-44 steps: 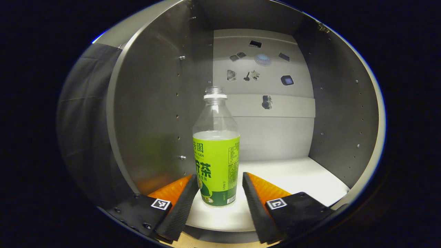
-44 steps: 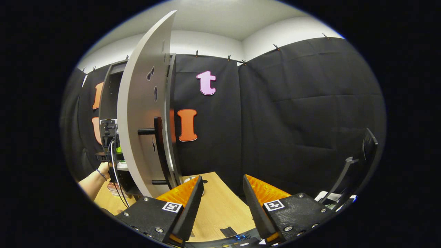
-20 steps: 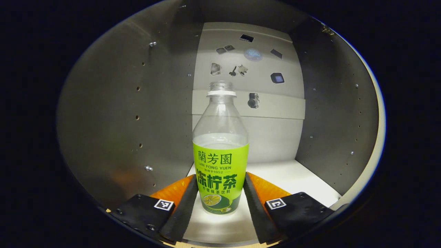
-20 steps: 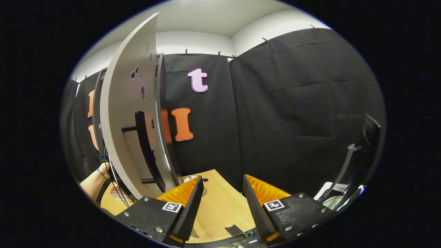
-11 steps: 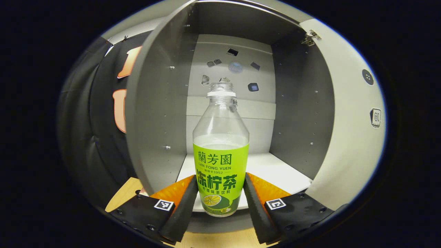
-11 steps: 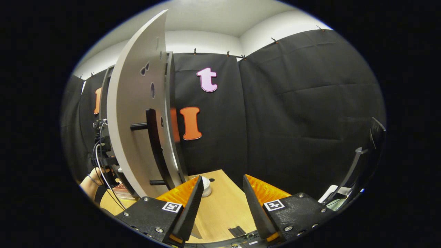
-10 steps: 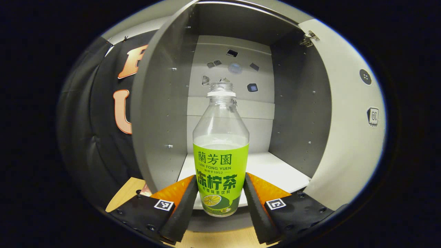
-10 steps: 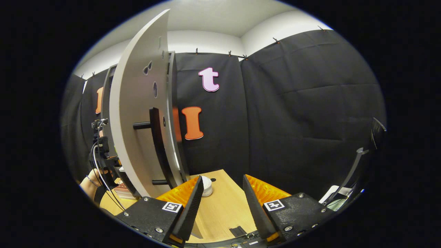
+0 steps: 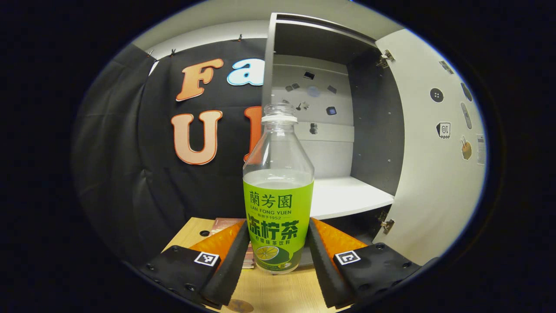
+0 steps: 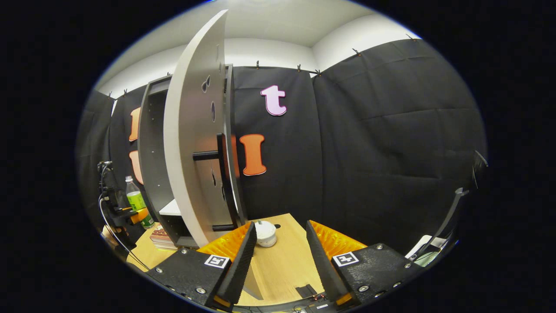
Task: Open the cabinet door with the right hand, grasp the bottle in the cabinet with the left hand and place it on the coaster, then close the cabinet door with the right hand.
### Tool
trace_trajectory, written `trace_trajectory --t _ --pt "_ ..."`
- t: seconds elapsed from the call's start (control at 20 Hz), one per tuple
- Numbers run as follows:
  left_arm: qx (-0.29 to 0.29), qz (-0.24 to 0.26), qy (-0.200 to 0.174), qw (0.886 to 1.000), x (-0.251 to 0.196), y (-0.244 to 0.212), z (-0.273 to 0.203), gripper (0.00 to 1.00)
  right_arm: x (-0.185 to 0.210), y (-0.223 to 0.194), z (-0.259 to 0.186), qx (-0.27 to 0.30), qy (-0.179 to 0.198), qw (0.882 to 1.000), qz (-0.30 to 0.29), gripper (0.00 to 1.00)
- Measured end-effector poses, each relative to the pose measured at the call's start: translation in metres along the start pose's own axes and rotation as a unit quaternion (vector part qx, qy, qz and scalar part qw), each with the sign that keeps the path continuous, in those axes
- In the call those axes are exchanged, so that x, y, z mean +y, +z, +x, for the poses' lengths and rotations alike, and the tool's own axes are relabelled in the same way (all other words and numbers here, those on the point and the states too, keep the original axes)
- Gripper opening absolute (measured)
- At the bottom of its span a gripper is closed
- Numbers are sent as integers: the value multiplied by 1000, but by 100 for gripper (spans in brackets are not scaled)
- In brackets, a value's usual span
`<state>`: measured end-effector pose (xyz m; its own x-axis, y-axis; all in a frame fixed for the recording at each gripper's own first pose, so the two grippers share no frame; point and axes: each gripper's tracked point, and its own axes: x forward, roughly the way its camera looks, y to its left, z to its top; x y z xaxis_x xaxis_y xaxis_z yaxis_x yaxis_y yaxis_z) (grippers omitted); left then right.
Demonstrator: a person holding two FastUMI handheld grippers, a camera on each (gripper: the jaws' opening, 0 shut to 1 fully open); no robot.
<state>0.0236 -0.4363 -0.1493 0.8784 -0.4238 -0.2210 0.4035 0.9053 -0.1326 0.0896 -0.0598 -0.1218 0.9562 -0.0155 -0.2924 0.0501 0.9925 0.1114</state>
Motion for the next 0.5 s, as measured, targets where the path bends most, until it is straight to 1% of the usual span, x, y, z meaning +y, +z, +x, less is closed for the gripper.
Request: trace_trajectory --t 0.05,0.1,0.15,0.2,0.25,0.3,0.35,0.4,0.45,0.5 --pt "-2 -3 2 1000 8 -5 -6 80 0 -1 -2 1 -1 1000 -1 72" --pt "0 -6 3 1000 15 -11 -11 82 0 -2 -3 1 -1 1000 0 72" --pt "4 -7 4 1000 23 -20 -16 82 2 -2 -4 2 0 1000 1 77" --pt "8 -6 8 1000 32 -28 -21 80 4 -2 -4 4 0 1000 2 72" --pt "9 -1 13 1000 41 -37 -25 82 5 -2 -4 4 1 1000 3 77" --pt "10 5 18 1000 49 -45 -29 82 7 -2 -4 4 1 1000 2 72" --pt "10 12 22 1000 56 -56 -33 82 9 -2 -4 4 3 1000 2 72" --pt "12 19 25 999 62 -66 -36 82 10 -1 -5 4 3 1000 0 77" --pt "15 26 28 999 69 -80 -40 82 10 -1 -6 4 1 1000 -3 72" --pt "18 31 30 999 74 -94 -42 82 10 -1 -5 4 0 1000 -4 72"
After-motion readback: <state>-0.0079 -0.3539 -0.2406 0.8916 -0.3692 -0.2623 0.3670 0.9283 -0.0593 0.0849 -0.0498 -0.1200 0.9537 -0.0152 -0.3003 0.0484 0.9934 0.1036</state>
